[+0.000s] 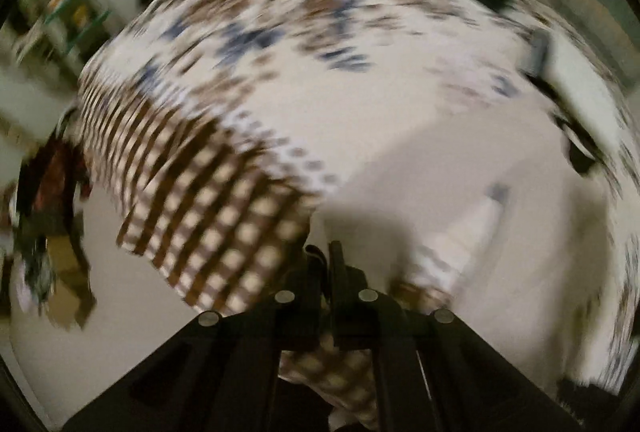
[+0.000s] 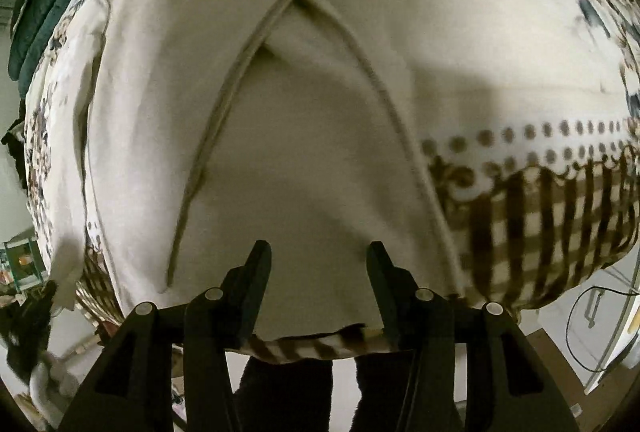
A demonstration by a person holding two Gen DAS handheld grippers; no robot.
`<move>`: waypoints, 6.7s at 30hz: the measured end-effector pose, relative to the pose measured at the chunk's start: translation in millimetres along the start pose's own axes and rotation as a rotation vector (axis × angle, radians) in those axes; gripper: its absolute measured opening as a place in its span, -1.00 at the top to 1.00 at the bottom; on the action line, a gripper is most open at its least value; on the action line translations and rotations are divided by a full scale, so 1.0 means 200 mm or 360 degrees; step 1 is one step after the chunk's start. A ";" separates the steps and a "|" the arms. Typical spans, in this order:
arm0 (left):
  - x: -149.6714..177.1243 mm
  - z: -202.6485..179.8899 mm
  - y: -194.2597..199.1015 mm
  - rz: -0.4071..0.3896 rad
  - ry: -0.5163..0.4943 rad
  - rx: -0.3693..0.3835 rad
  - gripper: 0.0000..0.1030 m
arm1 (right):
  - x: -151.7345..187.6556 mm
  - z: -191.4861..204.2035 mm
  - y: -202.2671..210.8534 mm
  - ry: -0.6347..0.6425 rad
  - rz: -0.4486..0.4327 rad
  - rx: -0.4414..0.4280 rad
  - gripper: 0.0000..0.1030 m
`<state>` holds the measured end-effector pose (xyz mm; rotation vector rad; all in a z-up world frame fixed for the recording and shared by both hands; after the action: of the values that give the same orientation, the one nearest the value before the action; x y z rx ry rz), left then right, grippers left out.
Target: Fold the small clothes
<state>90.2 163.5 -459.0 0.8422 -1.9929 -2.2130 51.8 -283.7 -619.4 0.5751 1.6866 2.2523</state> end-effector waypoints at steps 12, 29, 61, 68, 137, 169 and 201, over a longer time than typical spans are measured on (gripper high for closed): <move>0.49 -1.08 0.36 -0.0161 -0.1027 0.0489 0.97 | 0.07 -0.43 0.17 -0.0139 -0.0033 -0.0007 -0.01; 0.53 -1.27 0.10 0.0091 -0.0955 0.0599 -0.84 | 0.11 -0.77 0.35 -0.0221 -0.0066 -0.0089 -0.01; 0.15 -0.28 -0.23 0.0632 -0.0010 0.0691 0.97 | -0.06 -0.58 0.44 -0.0291 0.0055 -0.0645 0.93; -0.35 -0.64 -0.38 0.0408 -0.0005 0.0850 0.95 | -0.58 -0.45 0.58 -0.0300 -0.0131 -0.0770 0.93; -0.51 -0.91 -0.19 0.0164 -0.0679 0.0937 0.95 | -0.86 0.07 0.76 0.0327 -0.0413 -0.0187 0.85; -0.57 -0.97 -0.62 0.0322 -0.0498 0.0801 0.95 | -1.02 -0.40 0.47 -0.0393 -0.0231 -0.0752 0.42; -0.63 -0.89 -0.88 0.0556 -0.0157 0.1063 0.81 | -1.12 -0.57 0.38 -0.0532 -0.0327 -0.0731 0.88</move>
<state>328.4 80.0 -581.7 0.3590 -2.7180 -1.4336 198.7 -502.0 -608.3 0.5917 0.9796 2.1453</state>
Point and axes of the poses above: each gripper's, at about its wrist camera, not at the fingertips, and y roughly against the way its jaws point, z to its left, x to its underside, the point moved 2 cm from there along -y, roughly the way its jaws point, and after that the axes turned 3 degrees about -x, right-handed, at the moved point
